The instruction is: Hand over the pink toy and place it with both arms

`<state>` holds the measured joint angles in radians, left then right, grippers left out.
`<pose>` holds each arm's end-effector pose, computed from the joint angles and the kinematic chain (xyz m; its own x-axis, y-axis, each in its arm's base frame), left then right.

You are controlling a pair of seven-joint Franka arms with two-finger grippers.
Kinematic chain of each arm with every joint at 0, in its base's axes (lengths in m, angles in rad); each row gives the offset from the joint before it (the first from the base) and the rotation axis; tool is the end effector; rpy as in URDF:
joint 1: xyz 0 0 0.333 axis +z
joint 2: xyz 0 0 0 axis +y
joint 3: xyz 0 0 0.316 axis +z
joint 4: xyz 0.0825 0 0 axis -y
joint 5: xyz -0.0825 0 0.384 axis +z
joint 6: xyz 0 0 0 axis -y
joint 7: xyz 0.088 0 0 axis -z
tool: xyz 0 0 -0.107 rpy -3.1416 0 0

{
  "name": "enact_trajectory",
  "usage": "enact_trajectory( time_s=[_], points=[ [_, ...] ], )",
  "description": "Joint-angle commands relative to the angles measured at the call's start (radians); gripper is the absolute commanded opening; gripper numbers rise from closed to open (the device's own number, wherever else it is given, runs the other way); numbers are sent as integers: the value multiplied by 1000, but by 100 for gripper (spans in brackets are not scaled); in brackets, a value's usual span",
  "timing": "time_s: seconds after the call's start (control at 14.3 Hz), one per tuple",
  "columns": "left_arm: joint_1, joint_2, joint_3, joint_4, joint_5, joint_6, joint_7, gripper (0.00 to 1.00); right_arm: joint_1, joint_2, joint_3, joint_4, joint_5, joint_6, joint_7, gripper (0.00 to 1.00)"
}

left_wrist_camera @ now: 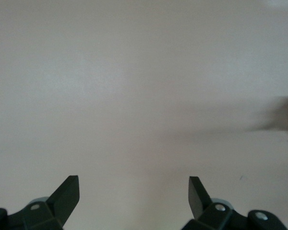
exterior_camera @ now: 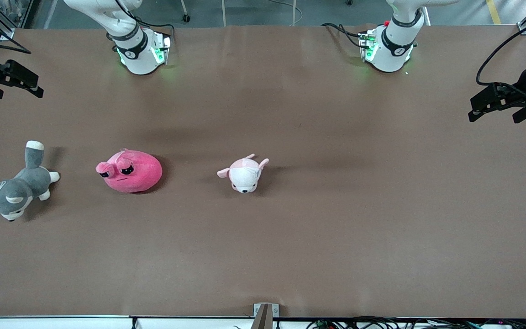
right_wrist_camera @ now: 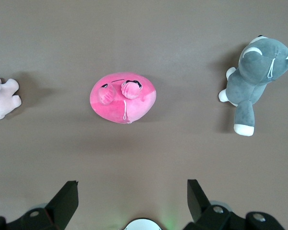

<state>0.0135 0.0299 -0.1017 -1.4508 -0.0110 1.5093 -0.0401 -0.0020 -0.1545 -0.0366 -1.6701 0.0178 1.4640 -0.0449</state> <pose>0.5557 -0.0494 0.6588 0.9984 -0.0486 0.0282 -0.0490 -0.9987 0.0151 0.4938 -0.0186 0.6501 0.9987 0.0090 -0.0505 0.0077 -0.9996 -0.0257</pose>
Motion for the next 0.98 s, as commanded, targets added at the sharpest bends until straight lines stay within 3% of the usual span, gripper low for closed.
enact_trajectory(
  time_s=[0.0,0.91],
  points=[
    [-1,-2,-3,12,8,-15,-11,100,7,-16,-2,-11,-18,-5,-7,100],
    [-1,-2,-3,12,9,-15,-11,100,4,-16,-3,-16,-9,-2,-3,100]
  ],
)
